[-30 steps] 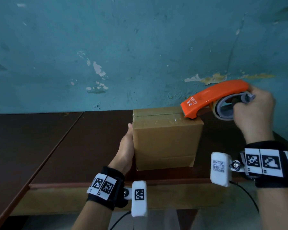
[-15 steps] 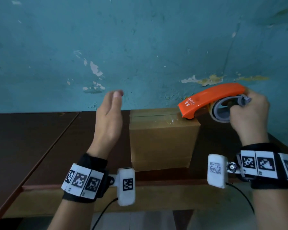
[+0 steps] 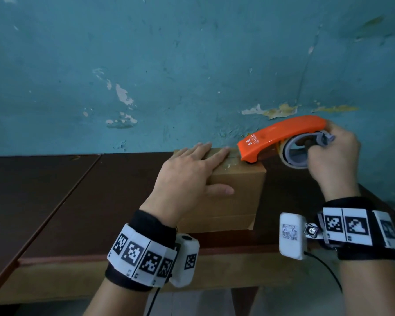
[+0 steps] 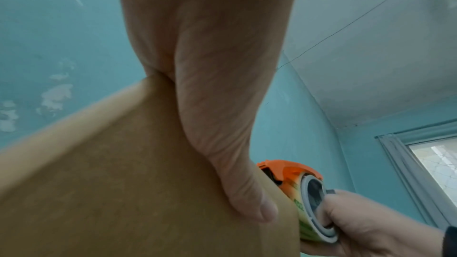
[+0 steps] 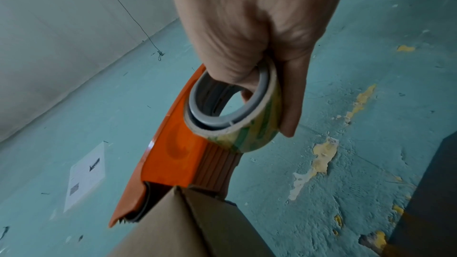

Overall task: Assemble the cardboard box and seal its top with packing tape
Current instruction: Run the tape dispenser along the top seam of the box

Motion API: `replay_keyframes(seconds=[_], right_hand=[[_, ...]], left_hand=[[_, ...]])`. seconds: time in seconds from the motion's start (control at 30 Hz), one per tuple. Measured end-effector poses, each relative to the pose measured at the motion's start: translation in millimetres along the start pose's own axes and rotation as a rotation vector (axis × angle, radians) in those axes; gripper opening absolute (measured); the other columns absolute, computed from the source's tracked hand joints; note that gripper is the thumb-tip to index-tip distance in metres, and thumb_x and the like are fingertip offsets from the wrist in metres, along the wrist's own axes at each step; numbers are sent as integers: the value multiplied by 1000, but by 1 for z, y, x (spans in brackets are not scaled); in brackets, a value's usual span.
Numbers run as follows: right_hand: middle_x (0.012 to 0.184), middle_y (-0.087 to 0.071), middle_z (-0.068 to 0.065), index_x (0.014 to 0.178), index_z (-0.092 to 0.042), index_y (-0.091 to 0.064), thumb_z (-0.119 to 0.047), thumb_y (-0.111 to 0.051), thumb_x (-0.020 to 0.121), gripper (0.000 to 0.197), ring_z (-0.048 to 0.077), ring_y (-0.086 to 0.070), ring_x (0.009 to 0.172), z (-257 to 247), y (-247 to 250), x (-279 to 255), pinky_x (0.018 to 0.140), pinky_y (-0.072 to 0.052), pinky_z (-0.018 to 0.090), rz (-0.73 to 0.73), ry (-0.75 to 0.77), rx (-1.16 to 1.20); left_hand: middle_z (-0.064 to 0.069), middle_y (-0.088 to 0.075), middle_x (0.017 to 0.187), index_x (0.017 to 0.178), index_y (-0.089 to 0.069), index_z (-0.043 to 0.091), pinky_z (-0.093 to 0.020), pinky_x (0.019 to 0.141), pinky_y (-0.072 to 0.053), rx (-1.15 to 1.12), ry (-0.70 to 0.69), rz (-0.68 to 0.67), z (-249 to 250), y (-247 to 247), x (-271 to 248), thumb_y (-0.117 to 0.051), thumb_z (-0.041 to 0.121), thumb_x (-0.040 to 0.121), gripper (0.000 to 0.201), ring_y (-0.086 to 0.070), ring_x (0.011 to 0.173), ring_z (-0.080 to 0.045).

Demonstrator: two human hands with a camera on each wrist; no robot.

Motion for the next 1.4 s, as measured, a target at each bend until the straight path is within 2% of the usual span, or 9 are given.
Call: replay_keyframes(seconds=[0.2, 0.37, 0.5, 0.6, 0.77, 0.87, 1.03, 1.27, 1.4], right_hand=[[83, -63, -13, 101, -33, -66, 16, -53, 84, 53, 17, -64, 90, 4, -1, 3, 73, -45, 19, -28, 30, 23], [83, -71, -18, 93, -39, -71, 15, -58, 78, 57, 6, -71, 85, 0, -7, 0, 76, -56, 25, -55, 3, 130], [86, -76, -6, 90, -21, -75, -2, -72, 82, 21, 10, -74, 82, -1, -21, -8, 80, -61, 31, 50, -248, 493], [85, -73, -3, 84, -24, -68, -17, -67, 94, 12, 12, -72, 80, -6, -33, -18, 80, -59, 35, 7, -518, 818], [95, -75, 5, 92, -24, -63, -34, -62, 97, 11, 22, -76, 80, -4, -37, -21, 75, -61, 35, -69, -579, 811], [85, -76, 6, 93, -23, -61, -31, -59, 99, 11, 22, -77, 65, -4, -36, -20, 62, -60, 28, -81, -553, 763], [84, -75, 8, 96, -21, -66, -14, -64, 96, 7, 21, -75, 55, -5, -28, -16, 47, -55, 24, -46, -423, 662], [86, -74, 7, 100, -12, -67, 0, -73, 84, 21, 11, -73, 57, -4, -36, -16, 51, -52, 16, -30, -426, 752], [102, -75, 8, 100, -13, -67, 7, -66, 85, 24, 20, -74, 94, -2, -41, -13, 67, -58, 25, -63, -581, 957]], left_hand=[[4, -37, 160, 163, -20, 42, -32, 113, -30, -24, -23, -14, -11, 0, 0, -41, 83, 84, 91, -40, 143, -18], [5, -42, 153, 162, -22, 43, -32, 109, -33, -68, -26, -49, -32, 1, -6, -37, 86, 78, 95, -43, 139, -18], [6, -42, 152, 161, -23, 44, -30, 109, -30, -84, -28, -41, -37, 3, -11, -41, 85, 79, 93, -43, 138, -17], [7, -45, 148, 161, -24, 44, -29, 106, -30, -52, -35, -20, -34, 2, -12, -40, 85, 80, 93, -45, 133, -17], [8, -46, 147, 161, -25, 43, -30, 103, -32, -45, -32, -6, -35, 1, -12, -42, 85, 81, 92, -46, 131, -16], [7, -45, 149, 163, -21, 39, -30, 106, -31, -39, -37, 7, -35, 2, -13, -43, 84, 80, 96, -47, 134, -18], [3, -46, 154, 165, 10, 16, -27, 112, -27, -28, 41, -6, -32, 0, -11, -49, 86, 74, 129, -45, 138, -18], [5, -35, 164, 163, -23, 23, -34, 124, -18, -24, 15, -21, -31, 0, -12, -40, 86, 73, 111, -33, 151, -15], [5, -37, 162, 161, -26, 22, -35, 124, -20, -12, 15, -13, -32, -1, -11, -38, 87, 73, 110, -36, 149, -15]])
Point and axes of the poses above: each hand's wrist, its own x-axis towards the middle knuckle, its own y-axis out of the back of the hand, z = x × y, the point moved 1 cm from there along x, towards the middle knuckle
